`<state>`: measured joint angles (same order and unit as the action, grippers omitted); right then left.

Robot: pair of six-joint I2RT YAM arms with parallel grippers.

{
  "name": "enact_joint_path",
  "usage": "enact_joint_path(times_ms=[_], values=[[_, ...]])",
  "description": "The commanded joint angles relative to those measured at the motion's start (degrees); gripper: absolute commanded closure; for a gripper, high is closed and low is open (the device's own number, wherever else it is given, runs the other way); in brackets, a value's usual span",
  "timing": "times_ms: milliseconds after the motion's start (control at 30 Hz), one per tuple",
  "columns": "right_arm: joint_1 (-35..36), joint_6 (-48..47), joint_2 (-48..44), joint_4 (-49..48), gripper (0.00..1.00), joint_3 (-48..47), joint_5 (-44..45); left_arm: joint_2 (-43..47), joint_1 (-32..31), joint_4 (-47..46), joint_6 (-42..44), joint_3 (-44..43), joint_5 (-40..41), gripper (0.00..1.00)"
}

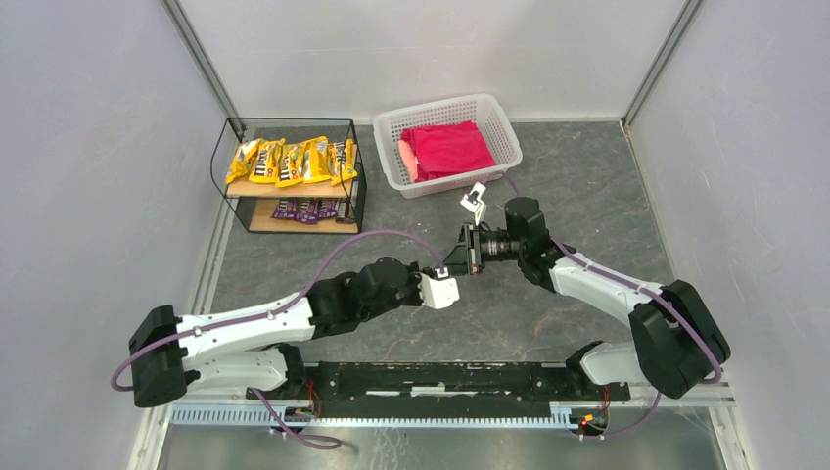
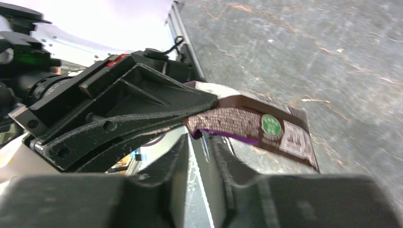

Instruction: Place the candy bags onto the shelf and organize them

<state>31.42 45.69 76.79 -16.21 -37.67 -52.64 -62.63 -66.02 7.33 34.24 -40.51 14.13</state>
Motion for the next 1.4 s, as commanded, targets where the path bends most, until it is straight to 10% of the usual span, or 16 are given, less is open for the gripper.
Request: enact_joint_path(times_ms=[0, 300, 633, 1367], values=[[-2.9, -12.5, -1.5, 11.3, 0.63, -3.8, 4.2, -1.6, -0.1, -1.7, -8.8, -2.2, 3.6, 0.98], [-9.0, -29.9, -8.1, 31.0, 0.4, -10.7, 22.6, 0.6, 3.1, -4.0, -31.8, 2.2, 14.3, 0.98], [-9.0, -30.9, -9.9, 30.0, 0.38, -7.1, 22.8, 7.9, 37.3, 6.2, -64.2, 4.4, -6.4, 0.98], [4.4, -36.7, -9.3, 36.5, 0.15, -16.1, 27.6, 18.8, 83.1, 19.6, -88.5, 4.5, -20.3, 0.98]])
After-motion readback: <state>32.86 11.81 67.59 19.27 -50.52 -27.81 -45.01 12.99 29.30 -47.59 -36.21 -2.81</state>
